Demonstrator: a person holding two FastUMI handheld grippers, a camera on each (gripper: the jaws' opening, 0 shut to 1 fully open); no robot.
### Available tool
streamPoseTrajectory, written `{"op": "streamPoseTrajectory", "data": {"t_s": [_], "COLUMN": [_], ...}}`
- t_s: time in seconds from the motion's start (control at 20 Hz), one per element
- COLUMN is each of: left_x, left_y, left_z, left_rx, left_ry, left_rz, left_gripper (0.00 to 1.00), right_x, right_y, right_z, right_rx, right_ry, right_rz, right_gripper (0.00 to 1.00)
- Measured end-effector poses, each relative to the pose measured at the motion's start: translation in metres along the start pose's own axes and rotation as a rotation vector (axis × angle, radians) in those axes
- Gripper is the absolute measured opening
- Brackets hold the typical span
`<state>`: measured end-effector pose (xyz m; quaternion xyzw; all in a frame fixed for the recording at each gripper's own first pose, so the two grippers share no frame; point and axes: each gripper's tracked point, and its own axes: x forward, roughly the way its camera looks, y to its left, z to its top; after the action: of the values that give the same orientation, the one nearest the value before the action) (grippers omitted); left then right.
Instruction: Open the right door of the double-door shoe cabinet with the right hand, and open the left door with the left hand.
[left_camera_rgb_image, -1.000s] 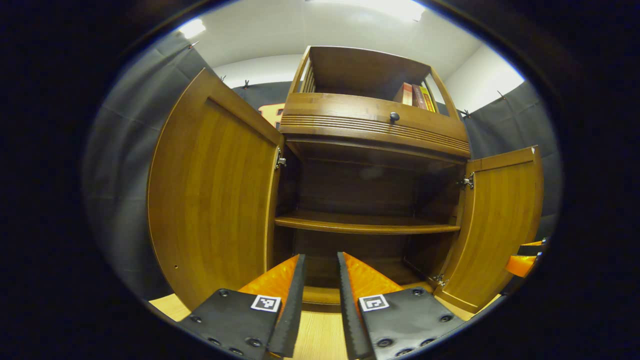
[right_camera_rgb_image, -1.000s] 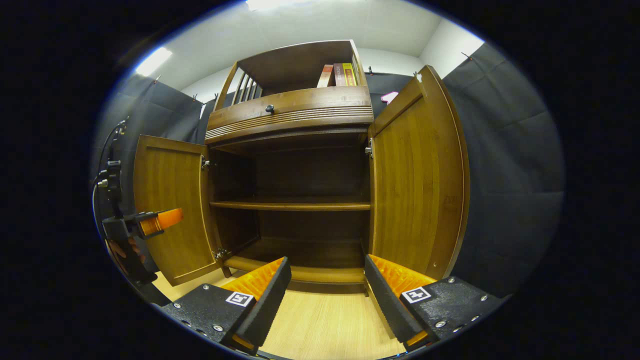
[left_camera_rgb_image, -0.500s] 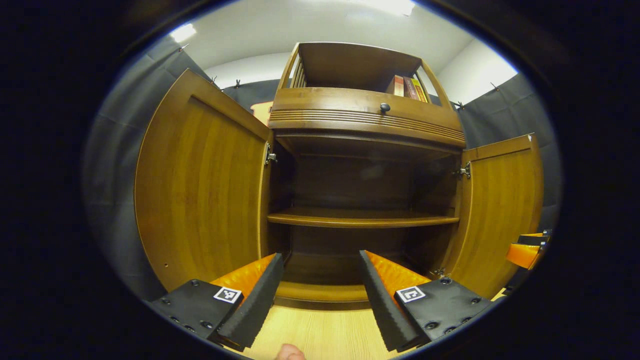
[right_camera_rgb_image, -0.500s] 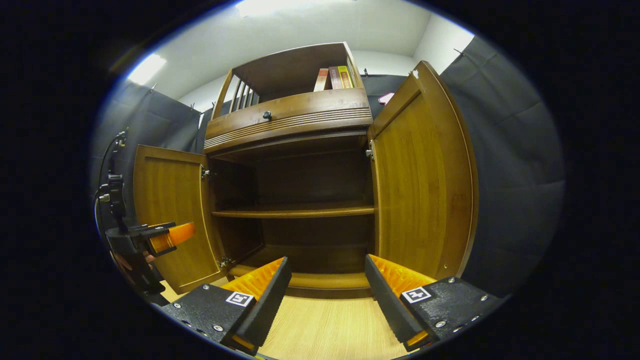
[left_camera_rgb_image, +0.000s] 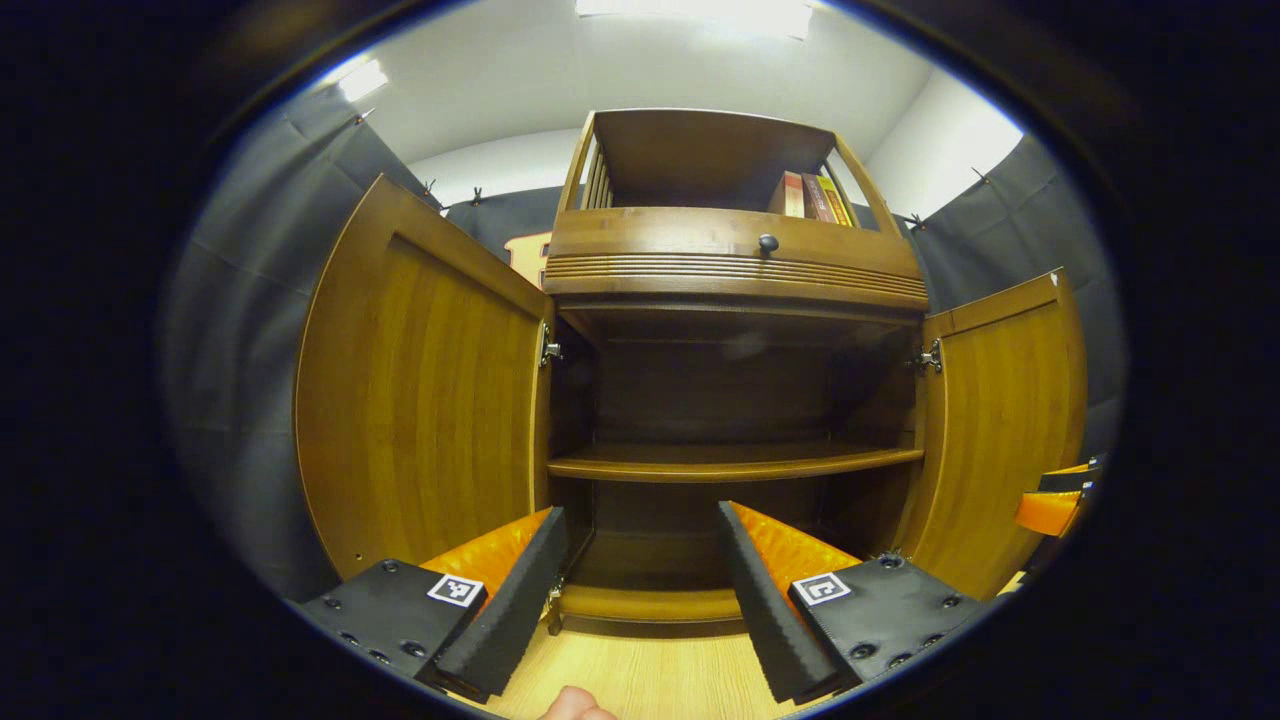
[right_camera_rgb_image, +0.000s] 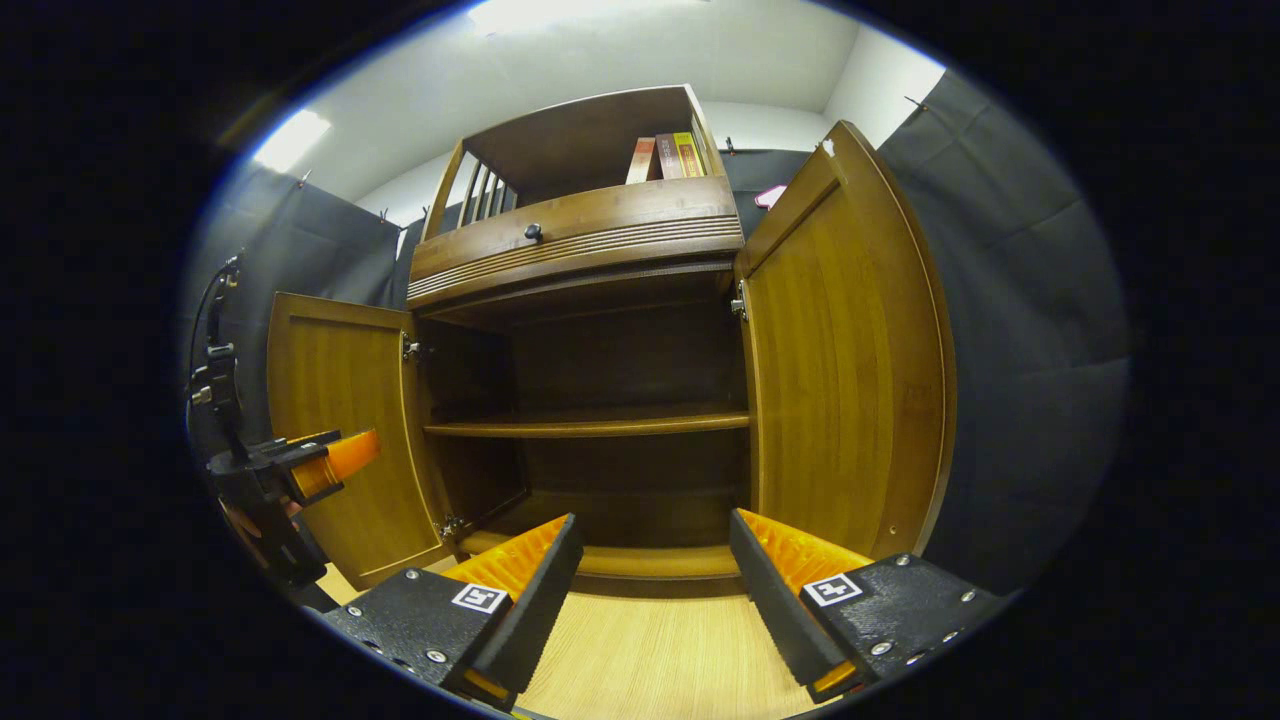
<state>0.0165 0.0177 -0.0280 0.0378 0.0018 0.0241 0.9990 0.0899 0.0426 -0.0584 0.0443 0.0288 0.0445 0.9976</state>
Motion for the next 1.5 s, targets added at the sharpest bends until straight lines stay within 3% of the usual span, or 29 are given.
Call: {"op": "streamPoseTrajectory", "data": {"t_s": [1.5], "left_x": [-0.0038], "left_y": [0.0021], "left_z": [0.004], "left_rx": [0.014], "left_ry": [-0.013], "left_rz": [-0.005], "left_gripper": [0.95], "right_x": [-0.0015], "right_y": [0.0068], "right_z": [-0.0017], "right_rx": [-0.014], "right_ry": [0.009], "right_rz": [0.016], "right_gripper": [0.92]}}
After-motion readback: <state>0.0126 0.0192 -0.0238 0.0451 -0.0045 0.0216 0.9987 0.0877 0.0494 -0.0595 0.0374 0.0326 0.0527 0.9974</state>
